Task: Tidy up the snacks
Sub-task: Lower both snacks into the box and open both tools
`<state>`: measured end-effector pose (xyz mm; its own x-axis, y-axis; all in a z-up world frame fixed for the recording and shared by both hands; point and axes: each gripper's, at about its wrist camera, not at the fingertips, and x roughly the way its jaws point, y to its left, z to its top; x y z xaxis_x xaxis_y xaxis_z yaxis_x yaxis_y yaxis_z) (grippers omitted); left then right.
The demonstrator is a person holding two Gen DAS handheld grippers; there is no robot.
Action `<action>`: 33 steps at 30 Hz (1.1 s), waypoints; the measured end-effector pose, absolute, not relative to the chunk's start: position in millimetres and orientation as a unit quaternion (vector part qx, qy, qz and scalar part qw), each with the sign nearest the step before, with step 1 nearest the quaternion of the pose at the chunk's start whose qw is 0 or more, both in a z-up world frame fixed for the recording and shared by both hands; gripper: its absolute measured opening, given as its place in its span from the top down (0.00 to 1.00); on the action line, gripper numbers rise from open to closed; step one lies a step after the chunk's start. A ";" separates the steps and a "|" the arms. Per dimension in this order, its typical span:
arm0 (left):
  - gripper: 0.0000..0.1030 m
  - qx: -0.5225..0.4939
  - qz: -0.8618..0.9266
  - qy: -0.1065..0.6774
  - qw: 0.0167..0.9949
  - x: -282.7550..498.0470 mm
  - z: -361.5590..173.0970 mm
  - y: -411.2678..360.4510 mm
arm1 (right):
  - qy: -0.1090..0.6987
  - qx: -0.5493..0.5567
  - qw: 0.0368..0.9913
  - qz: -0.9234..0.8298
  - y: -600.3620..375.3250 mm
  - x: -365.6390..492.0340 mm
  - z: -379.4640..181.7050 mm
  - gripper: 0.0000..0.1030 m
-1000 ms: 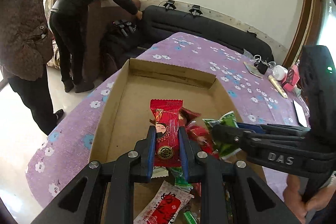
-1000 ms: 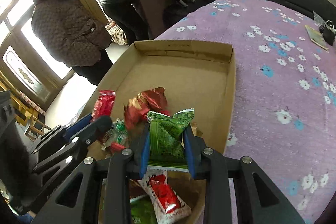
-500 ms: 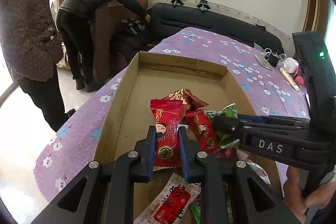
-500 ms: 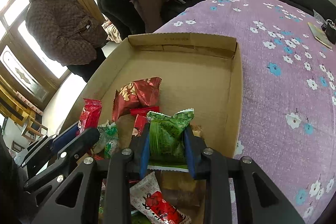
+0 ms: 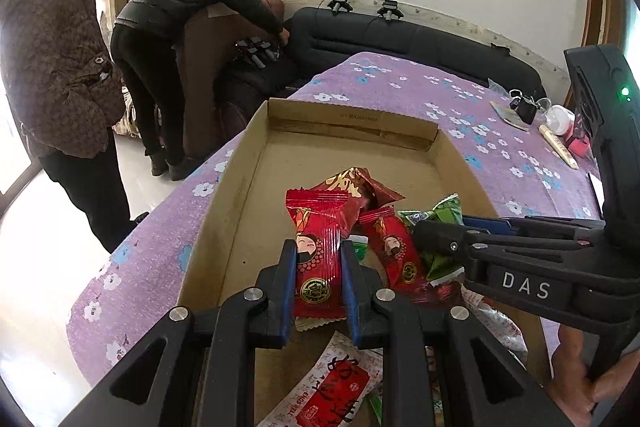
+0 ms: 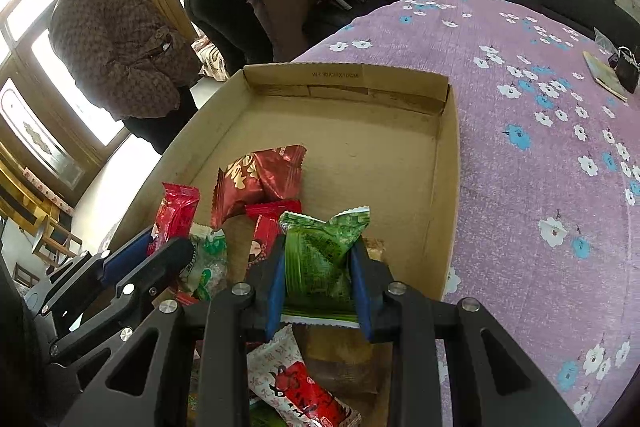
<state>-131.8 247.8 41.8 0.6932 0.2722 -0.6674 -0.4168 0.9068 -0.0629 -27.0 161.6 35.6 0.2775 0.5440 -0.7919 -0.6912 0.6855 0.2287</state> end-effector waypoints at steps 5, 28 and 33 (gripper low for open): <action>0.79 -0.100 0.194 0.342 0.914 -132.6 41.9 246.0 | 0.458 -0.088 0.795 0.388 162.3 -31.8 35.3 0.72; 0.78 -0.068 0.212 0.329 0.918 -138.6 45.1 236.9 | 0.442 -0.094 0.803 0.389 152.9 -48.9 46.3 0.70; 0.67 -0.065 0.213 0.325 0.919 -140.3 48.1 235.6 | 0.431 -0.094 0.807 0.392 150.3 -53.6 54.4 0.63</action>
